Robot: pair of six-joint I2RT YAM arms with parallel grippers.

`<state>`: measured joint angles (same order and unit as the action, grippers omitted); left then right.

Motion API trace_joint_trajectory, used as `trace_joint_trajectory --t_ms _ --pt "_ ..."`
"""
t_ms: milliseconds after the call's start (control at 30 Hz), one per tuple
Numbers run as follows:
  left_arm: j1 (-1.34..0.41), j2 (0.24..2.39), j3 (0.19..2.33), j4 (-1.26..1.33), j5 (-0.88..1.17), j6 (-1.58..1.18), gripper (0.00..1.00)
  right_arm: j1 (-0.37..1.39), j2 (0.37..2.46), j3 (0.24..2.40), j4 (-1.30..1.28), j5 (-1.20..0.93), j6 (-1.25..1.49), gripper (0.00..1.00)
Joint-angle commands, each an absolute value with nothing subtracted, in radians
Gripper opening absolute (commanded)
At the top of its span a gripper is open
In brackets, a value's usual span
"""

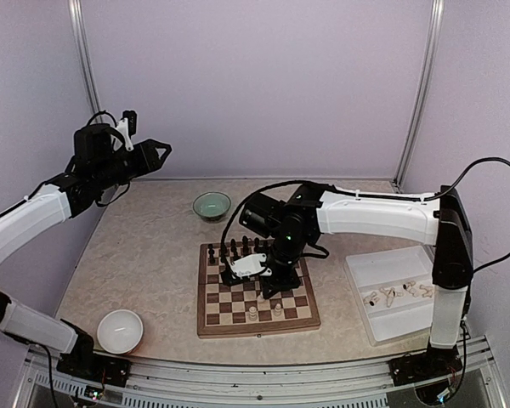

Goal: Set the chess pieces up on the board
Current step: Move the king to e1.

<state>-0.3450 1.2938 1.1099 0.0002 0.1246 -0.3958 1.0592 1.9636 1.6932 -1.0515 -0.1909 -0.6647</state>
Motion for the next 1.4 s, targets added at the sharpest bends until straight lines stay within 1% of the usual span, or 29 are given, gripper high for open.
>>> trace_joint_trajectory --t_ms 0,600,1133,1367 --pt "-0.336 1.299 1.103 0.029 0.153 -0.405 0.54 1.080 1.985 1.692 -1.075 -0.147 -0.662 0.03" --pt "-0.333 1.310 1.106 0.029 0.176 -0.411 0.54 1.115 1.998 1.660 -1.078 -0.094 -0.665 0.03" --pt "-0.329 1.308 1.108 0.029 0.191 -0.416 0.54 1.124 2.010 1.661 -1.084 -0.091 -0.667 0.03" --pt "-0.328 1.305 1.114 0.019 0.190 -0.400 0.53 1.107 1.953 1.670 -1.065 -0.033 -0.684 0.00"
